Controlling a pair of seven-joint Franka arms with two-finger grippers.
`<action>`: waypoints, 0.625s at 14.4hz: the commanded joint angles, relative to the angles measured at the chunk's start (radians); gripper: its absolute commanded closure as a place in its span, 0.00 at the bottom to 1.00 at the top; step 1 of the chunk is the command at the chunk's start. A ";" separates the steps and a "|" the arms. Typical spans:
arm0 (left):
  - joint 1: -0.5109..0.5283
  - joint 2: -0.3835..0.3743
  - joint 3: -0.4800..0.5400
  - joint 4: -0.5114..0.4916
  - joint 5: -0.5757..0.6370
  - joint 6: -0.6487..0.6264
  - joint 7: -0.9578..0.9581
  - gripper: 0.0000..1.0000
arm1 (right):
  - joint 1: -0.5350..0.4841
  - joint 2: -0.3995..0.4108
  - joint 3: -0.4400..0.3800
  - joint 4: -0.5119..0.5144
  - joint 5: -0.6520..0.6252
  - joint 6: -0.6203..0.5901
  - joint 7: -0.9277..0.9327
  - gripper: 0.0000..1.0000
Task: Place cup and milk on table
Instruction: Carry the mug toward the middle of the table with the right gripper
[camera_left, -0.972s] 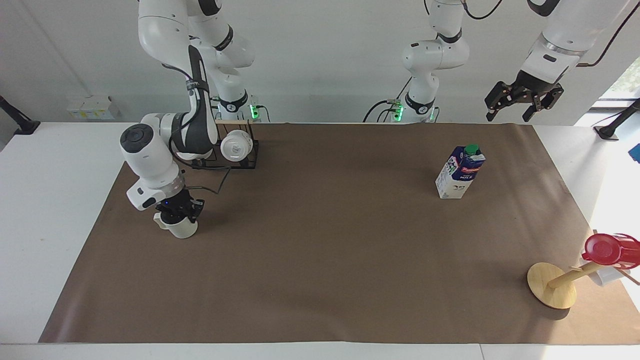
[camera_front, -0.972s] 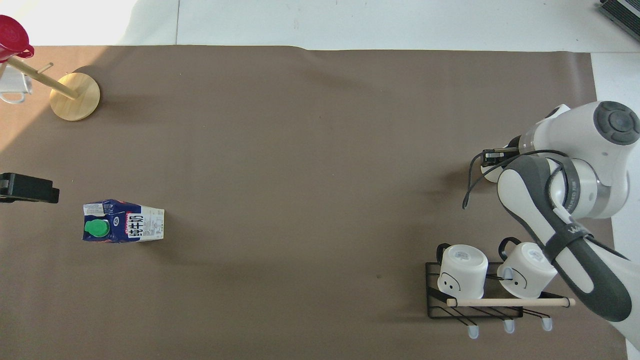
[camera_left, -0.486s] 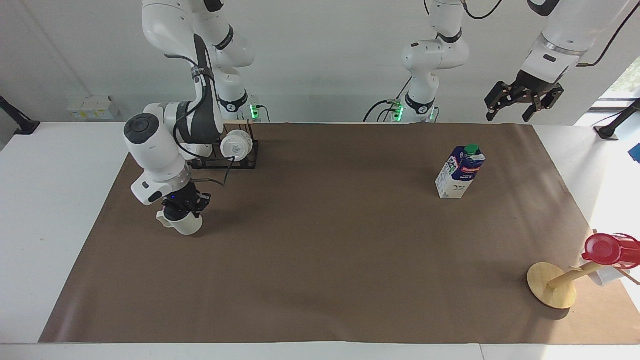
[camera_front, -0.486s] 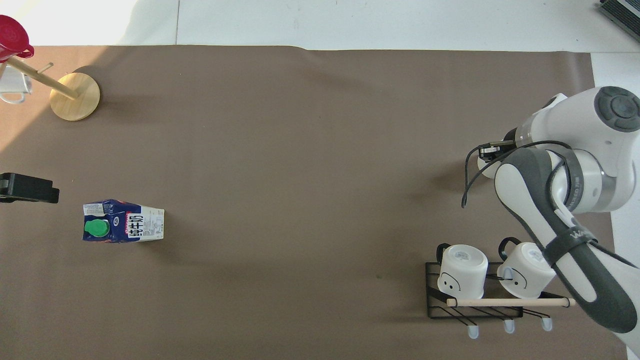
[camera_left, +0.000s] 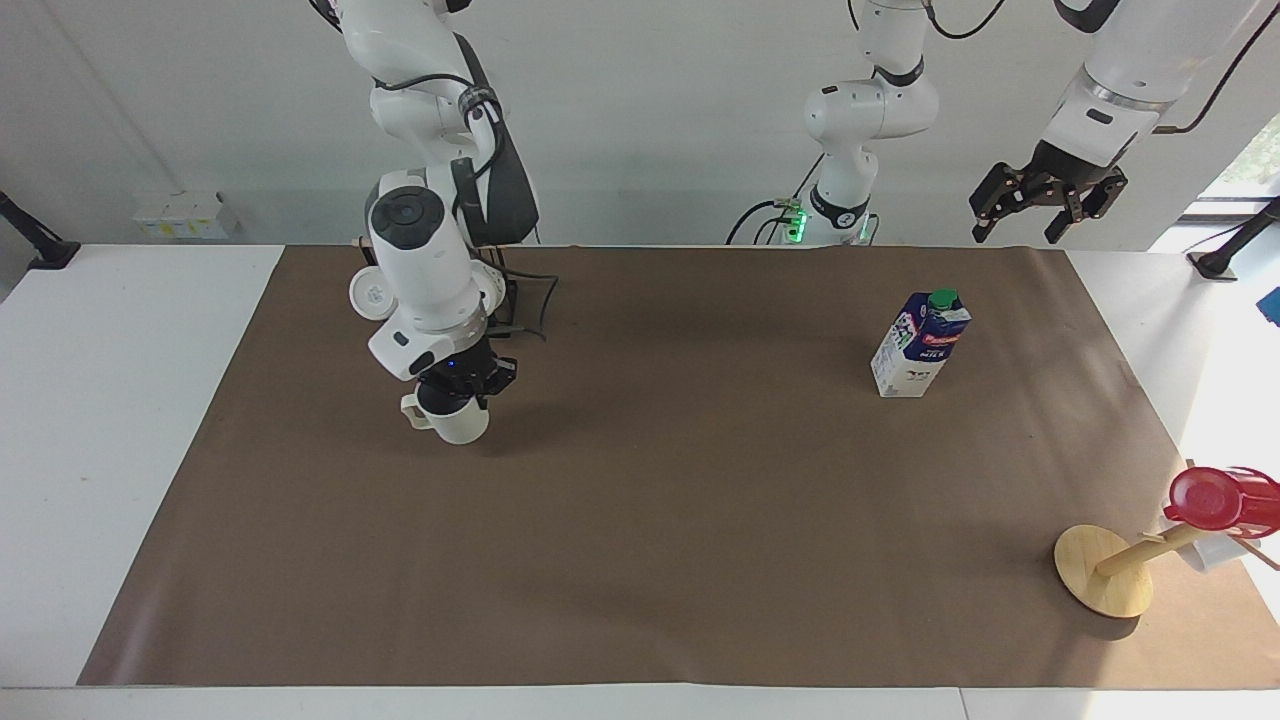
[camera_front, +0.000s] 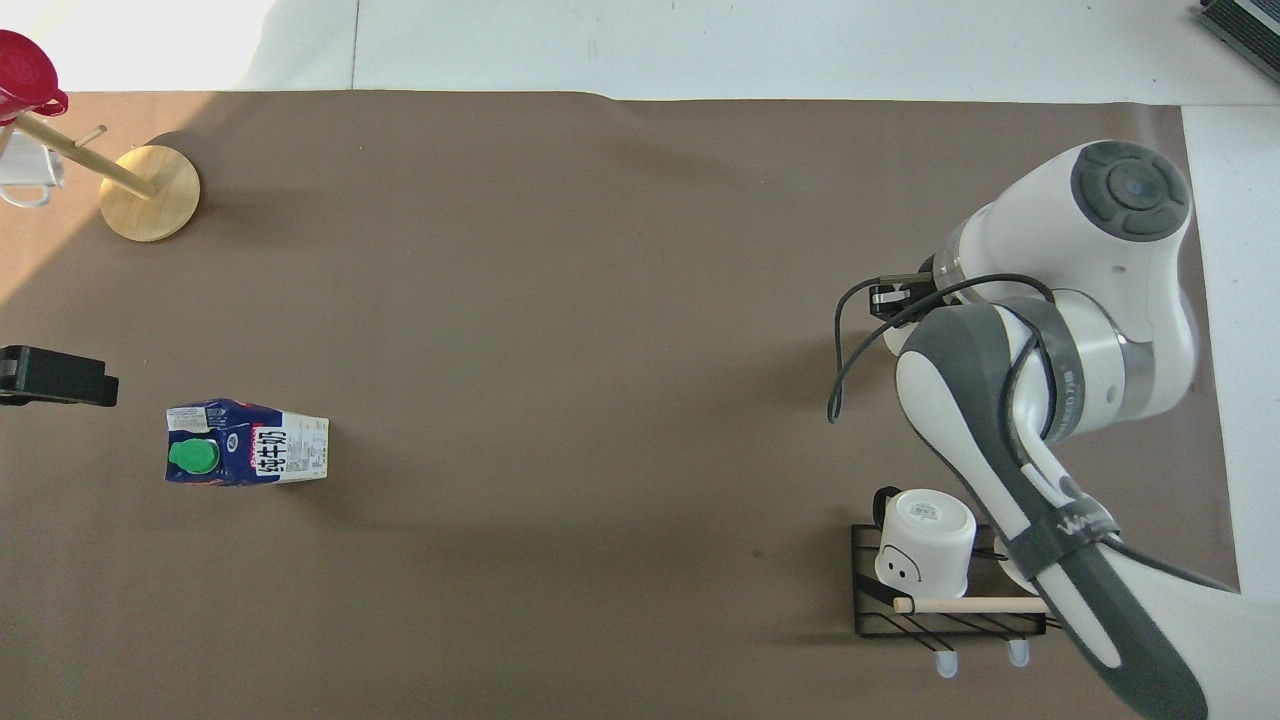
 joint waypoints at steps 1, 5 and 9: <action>0.016 0.005 -0.011 0.021 0.015 -0.026 -0.005 0.00 | 0.080 -0.013 0.004 -0.013 0.000 0.037 0.160 1.00; 0.016 0.005 -0.011 0.023 0.015 -0.026 -0.005 0.00 | 0.215 0.017 0.004 -0.011 -0.013 0.094 0.364 1.00; 0.016 0.005 -0.011 0.023 0.015 -0.025 -0.005 0.00 | 0.321 0.066 0.003 0.009 -0.030 0.117 0.487 1.00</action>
